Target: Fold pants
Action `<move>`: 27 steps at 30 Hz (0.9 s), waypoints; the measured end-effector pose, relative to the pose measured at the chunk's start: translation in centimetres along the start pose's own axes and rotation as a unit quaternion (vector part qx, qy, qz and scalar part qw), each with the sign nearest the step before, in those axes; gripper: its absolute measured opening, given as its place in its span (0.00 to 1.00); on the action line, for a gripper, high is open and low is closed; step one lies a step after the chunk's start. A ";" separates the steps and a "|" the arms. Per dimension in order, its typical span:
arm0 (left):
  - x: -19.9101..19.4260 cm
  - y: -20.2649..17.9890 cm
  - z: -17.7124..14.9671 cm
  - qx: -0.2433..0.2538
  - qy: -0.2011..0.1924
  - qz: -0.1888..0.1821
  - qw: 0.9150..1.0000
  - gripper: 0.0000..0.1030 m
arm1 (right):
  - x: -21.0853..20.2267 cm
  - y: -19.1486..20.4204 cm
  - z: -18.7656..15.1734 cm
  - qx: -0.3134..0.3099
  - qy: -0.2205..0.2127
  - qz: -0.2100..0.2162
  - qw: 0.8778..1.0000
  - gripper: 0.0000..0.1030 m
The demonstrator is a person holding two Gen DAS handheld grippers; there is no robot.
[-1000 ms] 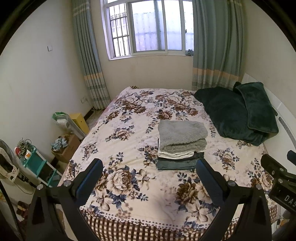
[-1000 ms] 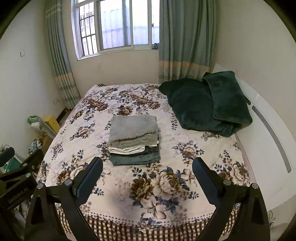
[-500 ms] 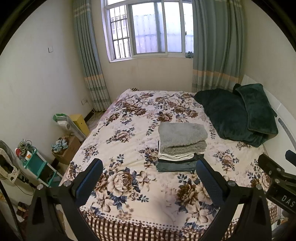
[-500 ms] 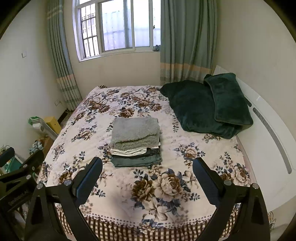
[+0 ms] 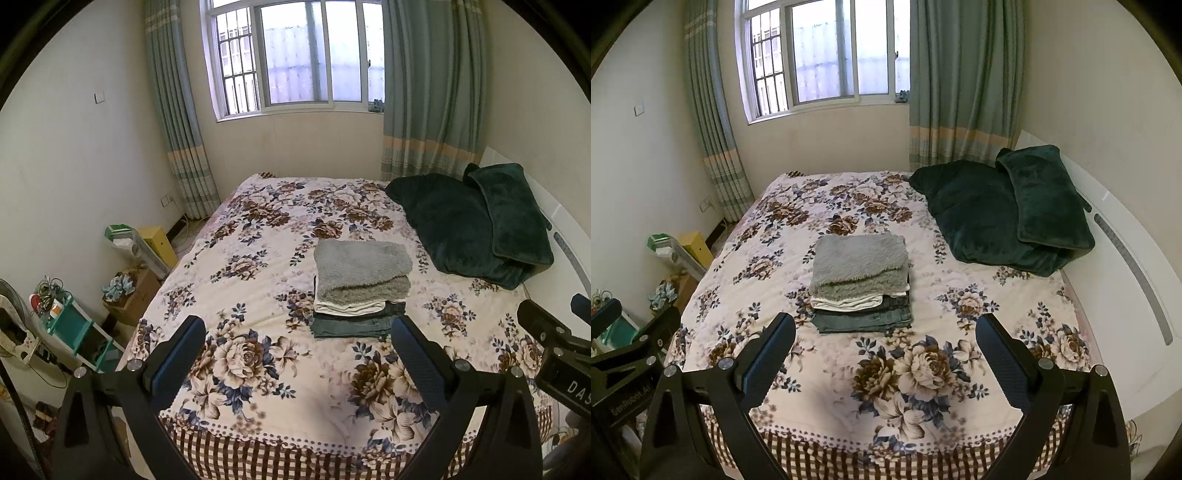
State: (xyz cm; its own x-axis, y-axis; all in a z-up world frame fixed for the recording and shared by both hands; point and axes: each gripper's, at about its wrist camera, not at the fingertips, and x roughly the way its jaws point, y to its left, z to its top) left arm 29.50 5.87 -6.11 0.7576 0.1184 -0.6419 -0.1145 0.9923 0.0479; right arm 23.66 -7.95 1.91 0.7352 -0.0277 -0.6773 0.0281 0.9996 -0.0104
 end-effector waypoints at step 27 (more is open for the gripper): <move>-0.8 0.0 0.4 0.003 -0.007 0.003 1.000 1.00 | -0.5 -1.3 -0.6 0.009 -0.002 -0.003 1.000 0.97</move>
State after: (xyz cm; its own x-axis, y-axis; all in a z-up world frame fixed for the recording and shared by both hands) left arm 29.21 5.80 -5.28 0.7658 0.1249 -0.6309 -0.1155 0.9917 0.0562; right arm 22.85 -9.22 1.76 0.7371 -0.0343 -0.6749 0.0445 0.9990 -0.0022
